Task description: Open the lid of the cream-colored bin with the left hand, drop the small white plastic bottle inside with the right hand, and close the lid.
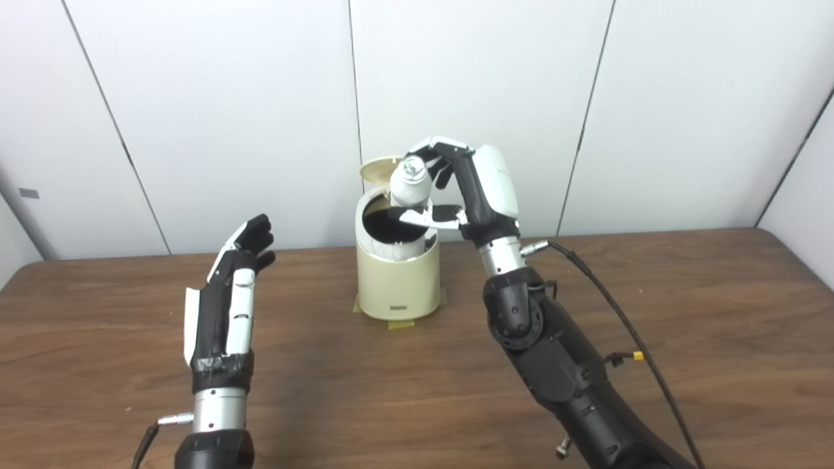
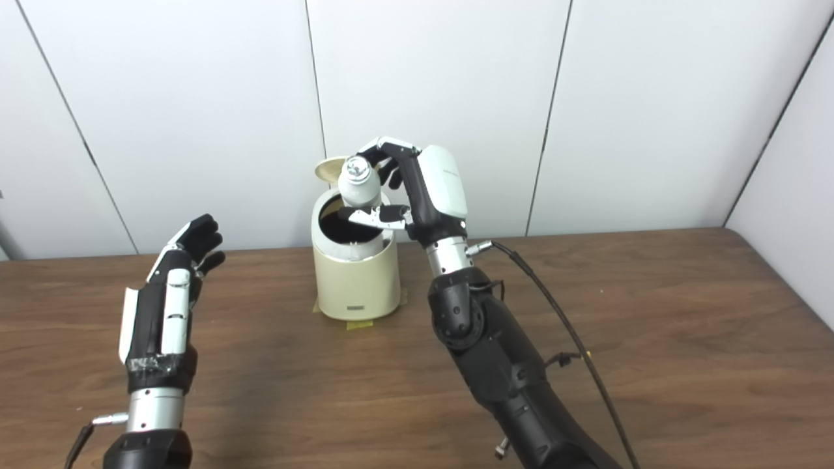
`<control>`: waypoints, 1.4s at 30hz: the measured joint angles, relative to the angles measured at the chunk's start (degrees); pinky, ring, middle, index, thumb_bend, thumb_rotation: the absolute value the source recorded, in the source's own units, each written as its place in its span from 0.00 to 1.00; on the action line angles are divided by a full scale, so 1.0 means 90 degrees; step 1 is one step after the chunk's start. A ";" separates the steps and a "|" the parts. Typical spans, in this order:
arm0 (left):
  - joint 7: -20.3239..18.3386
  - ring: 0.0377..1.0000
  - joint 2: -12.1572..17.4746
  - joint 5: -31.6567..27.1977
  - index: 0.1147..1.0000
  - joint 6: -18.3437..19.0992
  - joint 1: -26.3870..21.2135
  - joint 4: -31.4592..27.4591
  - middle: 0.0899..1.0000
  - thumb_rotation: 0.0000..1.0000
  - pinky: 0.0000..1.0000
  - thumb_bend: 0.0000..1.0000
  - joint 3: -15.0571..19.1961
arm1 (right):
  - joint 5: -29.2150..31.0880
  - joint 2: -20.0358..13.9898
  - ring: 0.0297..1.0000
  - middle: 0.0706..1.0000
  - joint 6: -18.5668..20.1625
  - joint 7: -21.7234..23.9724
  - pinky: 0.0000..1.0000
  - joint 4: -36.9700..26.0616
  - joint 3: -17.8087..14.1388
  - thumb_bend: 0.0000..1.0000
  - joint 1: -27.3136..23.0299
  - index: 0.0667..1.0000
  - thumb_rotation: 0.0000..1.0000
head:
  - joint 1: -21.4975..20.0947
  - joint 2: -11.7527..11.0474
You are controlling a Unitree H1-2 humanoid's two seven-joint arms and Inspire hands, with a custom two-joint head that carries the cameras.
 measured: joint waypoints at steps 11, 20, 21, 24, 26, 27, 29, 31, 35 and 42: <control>0.0010 0.87 -0.0007 0.0025 0.85 0.0005 0.0000 -0.0013 0.87 0.88 0.85 0.48 -0.0003 | -0.0305 -0.0042 0.41 0.47 -0.0642 -0.0416 0.35 0.0781 0.0213 0.50 -0.0035 0.47 0.00 | 0.0020 -0.0010; 0.0010 0.87 -0.0010 0.0031 0.86 0.0005 0.0000 -0.0020 0.87 0.89 0.84 0.47 -0.0009 | -0.0288 -0.0080 0.40 0.49 -0.0794 -0.0457 0.34 0.0820 0.0249 0.50 0.0046 0.47 0.00 | 0.0029 0.0000; 0.0010 0.87 -0.0010 0.0031 0.86 0.0005 0.0000 -0.0023 0.87 0.88 0.84 0.47 -0.0009 | -0.0289 -0.0079 0.40 0.48 -0.0794 -0.0457 0.35 0.0821 0.0250 0.50 0.0055 0.47 0.00 | 0.0029 0.0000; 0.0011 0.87 -0.0011 0.0030 0.85 0.0005 0.0000 -0.0034 0.87 0.88 0.83 0.47 -0.0008 | -0.0270 -0.0079 0.41 0.48 -0.0779 -0.0396 0.35 0.0816 0.0251 0.50 0.0080 0.47 0.00 | 0.0029 0.0000; 0.0011 0.87 -0.0011 0.0029 0.85 0.0005 0.0000 -0.0071 0.87 0.88 0.83 0.46 -0.0008 | -0.0196 -0.0079 0.41 0.49 -0.0726 -0.0249 0.35 0.0804 0.0241 0.50 0.0083 0.48 0.00 | 0.0029 0.0000; 0.0010 0.87 -0.0011 0.0030 0.85 0.0005 0.0000 -0.0098 0.86 0.88 0.83 0.46 -0.0008 | -0.0158 -0.0079 0.42 0.50 -0.0679 -0.0167 0.34 0.0797 0.0234 0.50 0.0084 0.49 0.00 | 0.0029 0.0010; 0.0011 0.87 -0.0011 0.0030 0.85 0.0005 0.0000 -0.0121 0.87 0.88 0.83 0.47 -0.0008 | -0.0013 -0.0076 0.44 0.51 -0.0597 0.0035 0.33 0.0780 0.0211 0.50 0.0085 0.49 0.00 | 0.0020 0.0010; 0.0011 0.87 -0.0011 0.0030 0.85 0.0005 0.0000 -0.0121 0.87 0.88 0.83 0.47 -0.0008 | 0.0051 -0.0079 0.49 0.53 -0.0554 0.0200 0.40 0.0733 0.0209 0.78 0.0106 0.52 0.05 | 0.0020 0.0010; 0.0010 0.87 -0.0011 0.0030 0.85 0.0005 0.0000 -0.0121 0.86 0.88 0.83 0.46 -0.0008 | -0.0010 -0.0085 0.55 0.60 -0.0315 0.0430 0.49 0.0542 0.0258 0.99 0.0153 0.60 0.15 | 0.0010 0.0010; 0.0010 0.87 -0.0011 0.0054 0.85 0.0009 0.0000 -0.0121 0.87 0.88 0.84 0.47 -0.0010 | -0.0019 -0.0092 0.55 0.61 -0.0035 0.0624 0.49 0.0336 0.0254 1.00 0.0212 0.62 0.17 | 0.0000 0.0010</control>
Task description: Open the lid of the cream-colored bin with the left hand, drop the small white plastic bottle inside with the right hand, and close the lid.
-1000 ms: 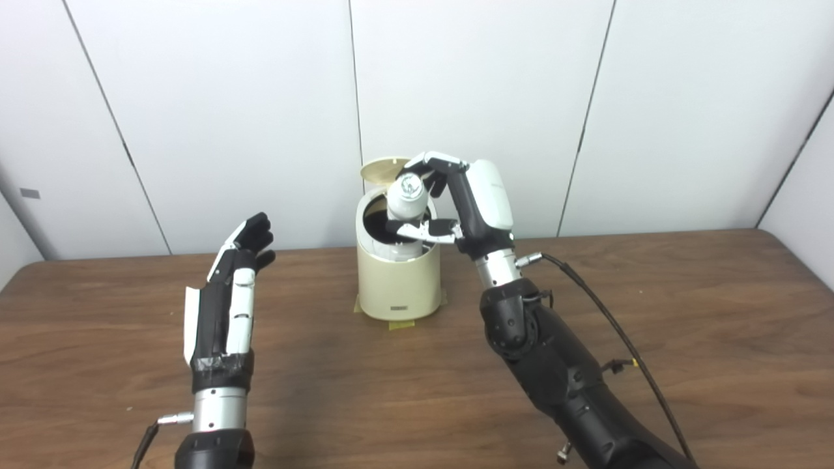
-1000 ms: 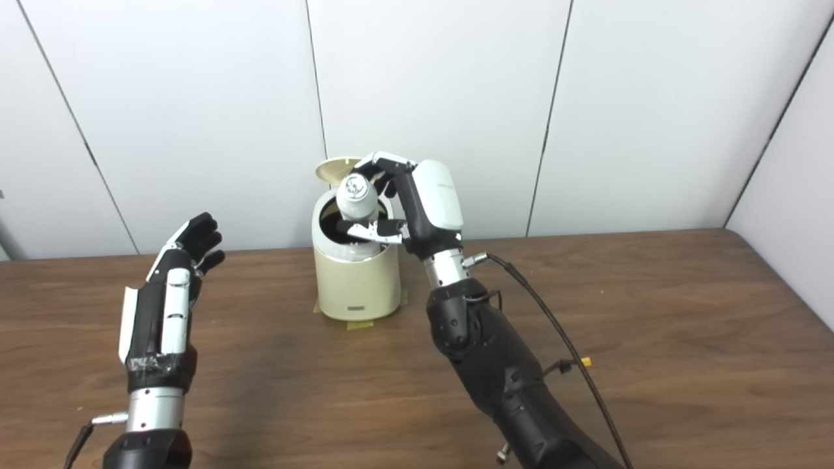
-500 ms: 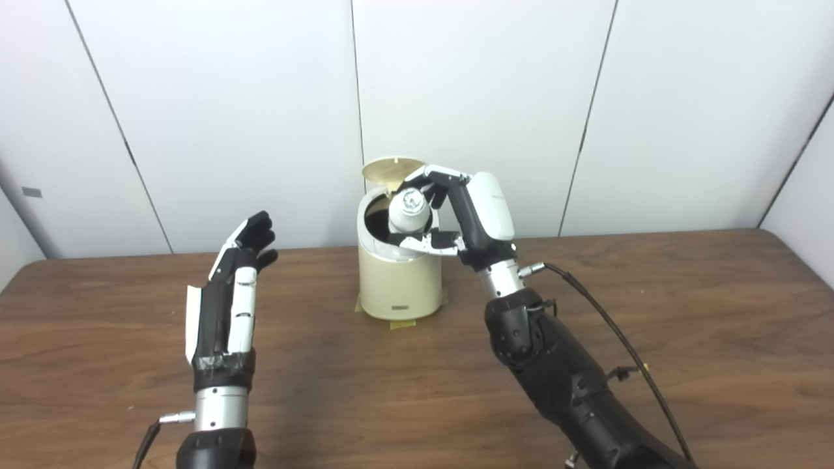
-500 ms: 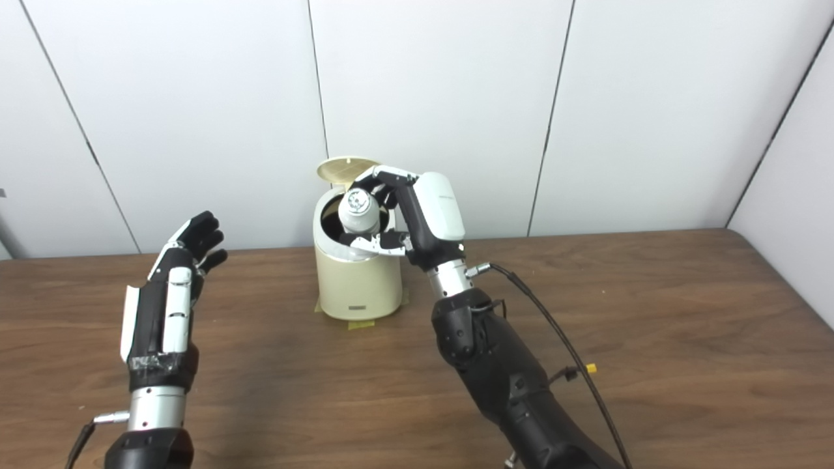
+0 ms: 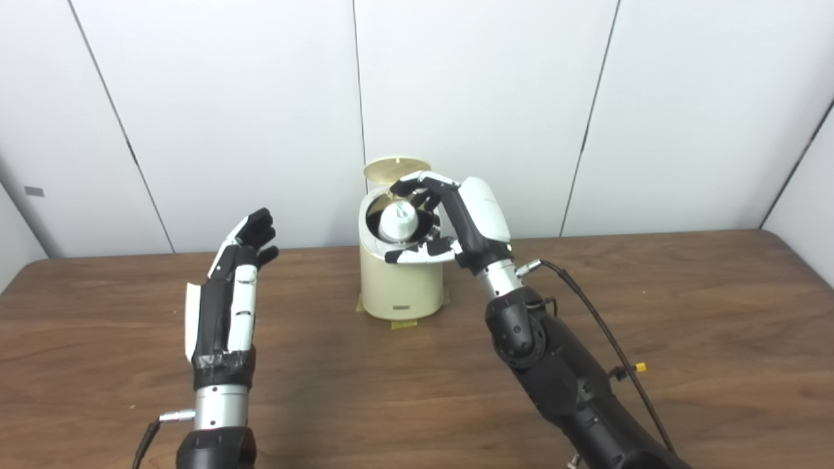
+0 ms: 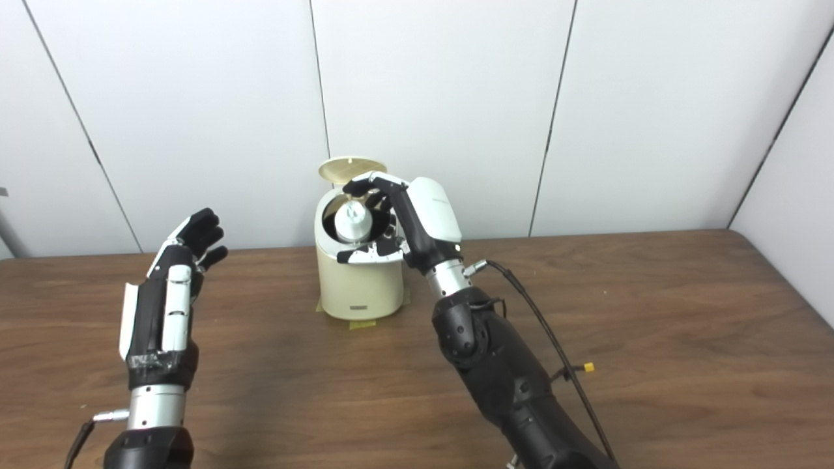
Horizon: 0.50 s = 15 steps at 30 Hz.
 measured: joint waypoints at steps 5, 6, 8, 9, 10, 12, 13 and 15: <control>-0.0002 0.87 -0.0001 0.0030 0.85 0.0009 0.0000 0.0000 0.87 0.88 0.85 0.47 -0.0007 | -0.0006 -0.0007 0.54 0.60 0.0070 0.0077 0.48 -0.0029 -0.0002 1.00 0.0034 0.62 0.17 | -0.0010 0.0010; -0.0002 0.87 -0.0001 0.0035 0.85 0.0010 0.0000 0.0000 0.87 0.88 0.85 0.47 -0.0008 | -0.0019 -0.0008 0.54 0.59 0.0070 0.0076 0.48 -0.0029 -0.0003 1.00 0.0033 0.61 0.17 | -0.0010 0.0010; -0.0005 0.87 0.0001 0.0051 0.85 0.0009 0.0000 0.0000 0.87 0.88 0.85 0.47 -0.0013 | -0.0058 -0.0013 0.53 0.59 0.0070 0.0066 0.47 -0.0029 -0.0003 1.00 0.0032 0.61 0.17 | -0.0020 0.0010; -0.0008 0.87 0.0001 0.0054 0.85 0.0009 0.0000 0.0000 0.87 0.88 0.85 0.47 -0.0015 | -0.0069 -0.0015 0.53 0.59 0.0069 0.0063 0.47 -0.0029 -0.0005 1.00 0.0033 0.61 0.17 | -0.0020 0.0000; -0.0009 0.87 0.0001 0.0057 0.85 0.0009 0.0000 0.0000 0.87 0.88 0.85 0.47 -0.0017 | -0.0073 -0.0014 0.53 0.59 0.0068 0.0061 0.48 -0.0030 -0.0009 1.00 0.0032 0.60 0.17 | -0.0020 0.0000; -0.0009 0.87 0.0000 0.0063 0.85 0.0009 0.0000 0.0000 0.87 0.88 0.85 0.48 -0.0018 | -0.0074 -0.0014 0.53 0.58 0.0063 0.0042 0.48 -0.0030 -0.0022 1.00 0.0032 0.60 0.16 | -0.0020 0.0000; -0.0008 0.87 0.0000 0.0064 0.85 0.0009 0.0000 0.0000 0.87 0.88 0.85 0.47 -0.0018 | -0.0077 -0.0014 0.53 0.58 0.0059 0.0026 0.48 -0.0030 -0.0030 0.99 0.0032 0.59 0.16 | -0.0020 0.0000; -0.0009 0.87 -0.0001 0.0063 0.85 0.0009 0.0000 0.0000 0.87 0.88 0.85 0.47 -0.0018 | -0.0090 -0.0012 0.53 0.58 0.0054 -0.0050 0.48 -0.0037 -0.0051 0.98 0.0033 0.59 0.16 | -0.0020 0.0000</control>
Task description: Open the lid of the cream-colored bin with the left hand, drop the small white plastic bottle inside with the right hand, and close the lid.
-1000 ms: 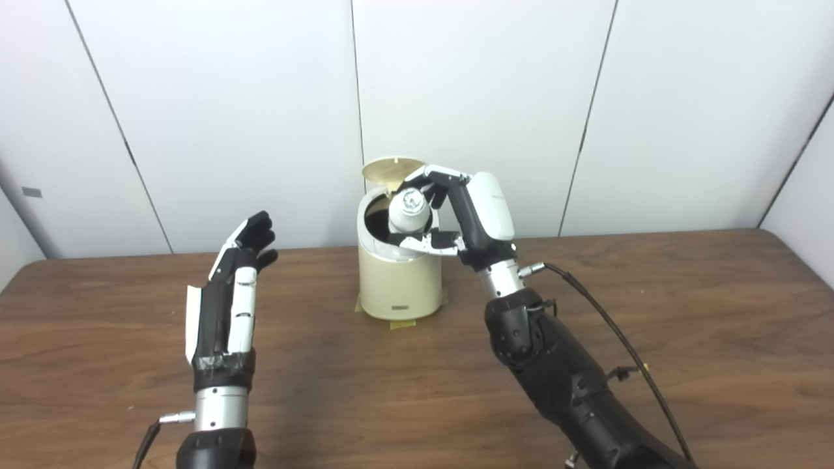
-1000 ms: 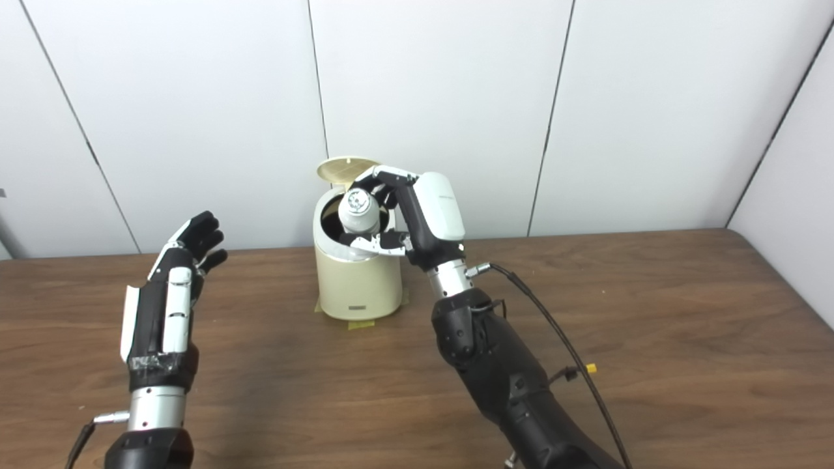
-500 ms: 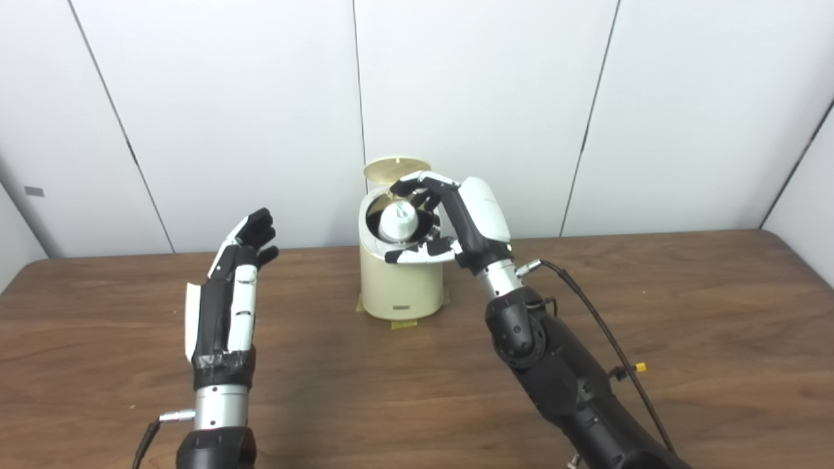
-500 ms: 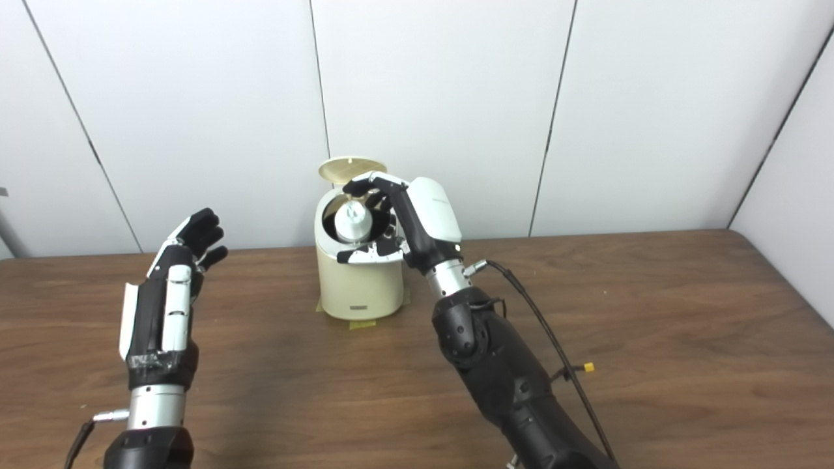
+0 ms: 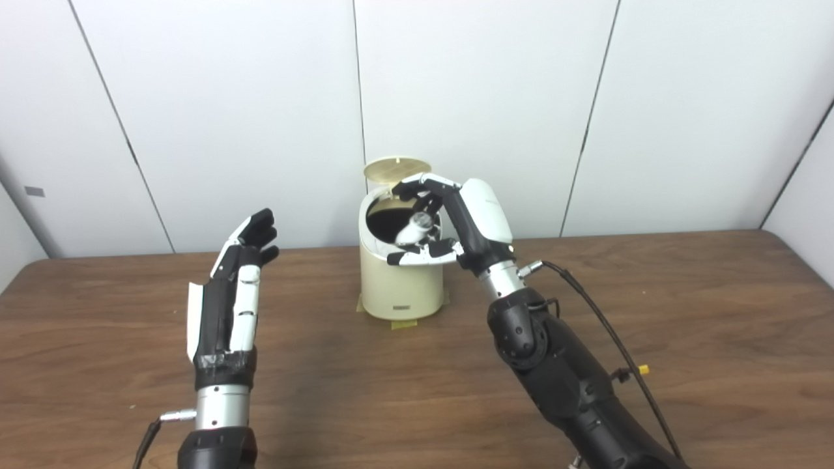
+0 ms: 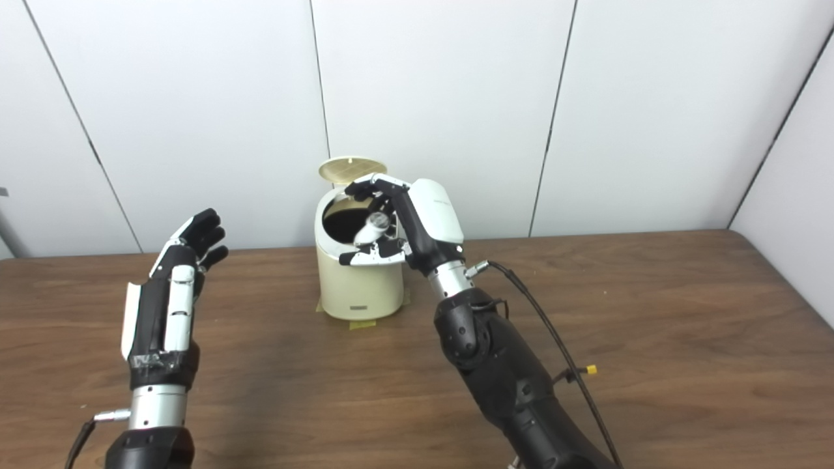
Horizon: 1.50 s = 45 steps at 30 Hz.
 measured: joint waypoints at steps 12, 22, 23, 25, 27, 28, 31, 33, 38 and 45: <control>-0.0004 0.87 0.0000 -0.0008 0.85 0.0000 0.0000 0.0002 0.87 0.88 0.85 0.47 0.0000 | 0.0568 0.0245 0.55 0.58 -0.0851 -0.1113 0.50 -0.0146 -0.0473 0.82 0.0169 0.57 0.34 | 0.0000 -0.0010; -0.0002 0.87 0.0003 0.0014 0.85 0.0024 -0.0001 0.0001 0.87 0.89 0.84 0.47 0.0001 | 0.1301 -0.0024 0.54 0.53 -0.0880 -0.1788 0.45 -0.1264 -0.0267 0.53 0.0800 0.46 0.26 | 0.0078 -0.0010; -0.0005 0.86 0.0002 0.0016 0.85 0.0024 -0.0002 0.0000 0.87 0.89 0.84 0.47 -0.0005 | 0.1510 -0.0021 0.52 0.52 -0.0895 -0.1701 0.44 -0.1414 -0.0306 0.52 0.0892 0.46 0.22 | 0.0078 -0.0010; -0.0007 0.87 -0.0001 0.0018 0.85 0.0023 -0.0001 0.0000 0.86 0.89 0.84 0.46 -0.0015 | 0.1988 -0.0008 0.52 0.52 -0.0873 -0.1257 0.46 -0.1764 -0.0459 0.50 0.1126 0.46 0.19 | 0.0068 0.0000; -0.0002 0.87 0.0001 0.0018 0.85 0.0023 -0.0001 -0.0002 0.86 0.90 0.84 0.46 -0.0010 | 0.2448 -0.0030 0.55 0.57 -0.0738 -0.0674 0.49 -0.2188 -0.0543 0.50 0.1416 0.46 0.18 | 0.0078 0.0000; -0.0003 0.87 0.0008 0.0018 0.85 0.0023 -0.0002 -0.0007 0.87 0.90 0.84 0.47 -0.0008 | 0.2726 -0.0067 0.60 0.61 -0.0542 -0.0337 0.55 -0.2476 -0.0578 0.54 0.1613 0.56 0.42 | 0.0078 0.0010; -0.0010 0.86 0.0011 0.0008 0.84 0.0023 -0.0001 -0.0014 0.86 0.88 0.84 0.48 -0.0009 | 0.3660 -0.0175 0.73 0.74 -0.0045 0.0592 0.70 -0.3148 -0.0705 0.59 0.2028 0.73 0.71 | 0.0068 0.0020; -0.0019 0.86 0.0015 0.0005 0.84 0.0023 -0.0001 -0.0020 0.86 0.88 0.84 0.48 -0.0010 | 0.4177 -0.0255 0.78 0.79 0.0232 0.1079 0.75 -0.3382 -0.0832 0.59 0.2199 0.79 0.77 | 0.0068 0.0020; -0.0054 0.86 0.0013 -0.0028 0.84 0.0023 0.0001 -0.0045 0.86 0.88 0.84 0.46 -0.0042 | 0.4725 -0.0353 0.88 0.89 0.0822 0.1801 0.83 -0.3842 -0.1040 0.50 0.2391 0.89 0.85 | 0.0088 0.0039; -0.0078 0.85 0.0063 0.0005 0.83 0.0023 0.0038 -0.0055 0.85 0.89 0.83 0.49 -0.0075 | 0.4807 -0.0433 0.93 0.93 0.1162 0.2475 0.88 -0.4150 -0.1181 0.24 0.2663 0.92 0.93 | 0.0137 0.0059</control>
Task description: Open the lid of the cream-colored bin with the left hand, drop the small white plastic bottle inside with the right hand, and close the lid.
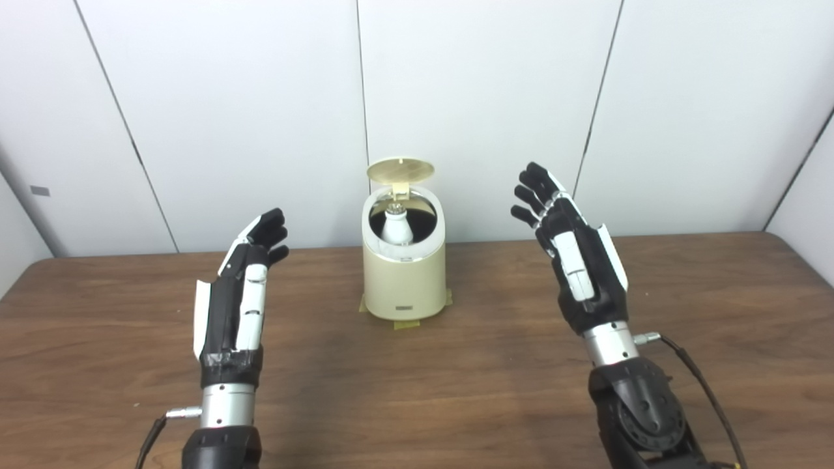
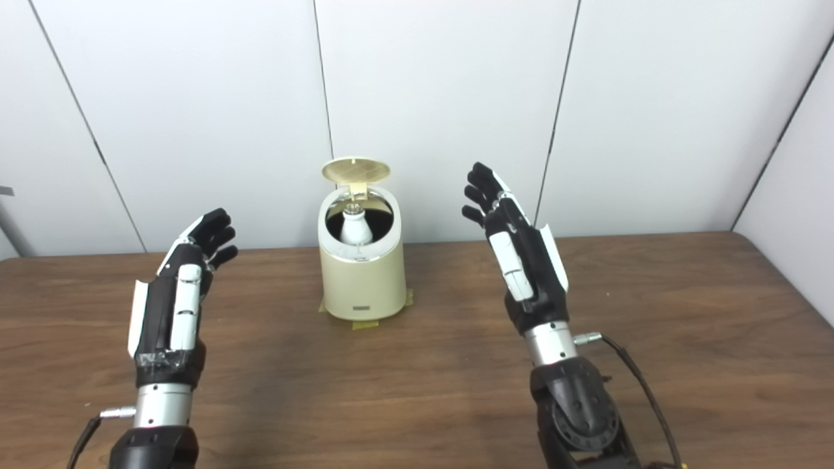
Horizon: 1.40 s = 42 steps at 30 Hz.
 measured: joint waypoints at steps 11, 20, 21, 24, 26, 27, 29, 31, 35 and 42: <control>-0.0200 0.93 0.0268 0.0539 0.87 0.0344 -0.0060 -0.0265 0.88 1.00 0.98 0.47 -0.0155 | -0.0110 0.0042 0.95 0.97 0.0219 0.0271 0.94 0.0000 -0.0157 0.27 0.0183 0.97 0.96 | 0.0029 0.0068; -0.0471 0.99 0.0880 0.2051 0.85 0.1563 -0.1324 -0.0811 0.88 1.00 1.00 0.54 -0.0471 | -0.0153 0.0157 0.96 0.97 0.0279 0.0387 0.94 -0.0001 -0.0212 0.29 0.0204 0.98 0.94 | 0.0049 0.0059; -0.0514 0.99 0.0894 0.2237 0.85 0.1723 -0.1441 -0.0851 0.88 1.00 1.00 0.55 -0.0538 | -0.0153 0.0177 0.96 0.97 0.0302 0.0387 0.94 -0.0001 -0.0230 0.29 0.0204 0.98 0.95 | 0.0049 0.0059; -0.0773 1.00 0.0902 0.2704 0.85 0.2132 -0.1746 -0.0917 0.90 1.00 1.00 0.62 -0.0798 | -0.0177 0.0231 0.96 0.97 0.0352 0.0385 0.94 0.0000 -0.0294 0.27 0.0203 0.97 0.95 | 0.0049 0.0068; -0.0979 1.00 0.0928 0.2992 0.84 0.2430 -0.1899 -0.0910 0.91 1.00 1.00 0.69 -0.0937 | -0.0200 0.0244 0.96 0.97 0.0352 0.0384 0.94 0.0001 -0.0340 0.25 0.0204 0.97 0.95 | 0.0049 0.0059; -0.1057 1.00 0.0957 0.3159 0.84 0.2526 -0.1976 -0.0890 0.91 1.00 1.00 0.71 -0.1018 | -0.0210 0.0246 0.96 0.97 0.0351 0.0385 0.94 0.0001 -0.0364 0.25 0.0204 0.97 0.94 | 0.0049 0.0059; -0.1188 1.00 0.1040 0.3506 0.84 0.2625 -0.2200 -0.0790 0.91 1.00 1.00 0.74 -0.1191 | -0.0230 0.0254 0.96 0.97 0.0350 0.0387 0.94 0.0005 -0.0387 0.25 0.0203 0.97 0.94 | 0.0029 0.0039; -0.1276 1.00 0.1127 0.3874 0.85 0.2712 -0.2485 -0.0615 0.91 1.00 1.00 0.75 -0.1379 | -0.0244 0.0279 0.96 0.97 0.0350 0.0392 0.94 0.0009 -0.0390 0.26 0.0200 0.96 0.93 | 0.0020 0.0029; -0.1431 1.00 0.1175 0.4496 0.86 0.2771 -0.2971 -0.0261 0.89 1.00 1.00 0.77 -0.1724 | -0.0243 0.0332 0.96 0.97 0.0351 0.0453 0.94 0.0084 -0.0392 0.28 0.0200 0.97 0.93 | 0.0000 0.0029; -0.1570 1.00 0.1088 0.5000 0.87 0.2799 -0.3231 0.0072 0.89 1.00 1.00 0.77 -0.2051 | -0.0154 0.0328 0.95 0.96 0.0453 0.0480 0.92 0.0536 -0.0508 0.22 0.0210 0.96 0.88 | 0.0000 0.0039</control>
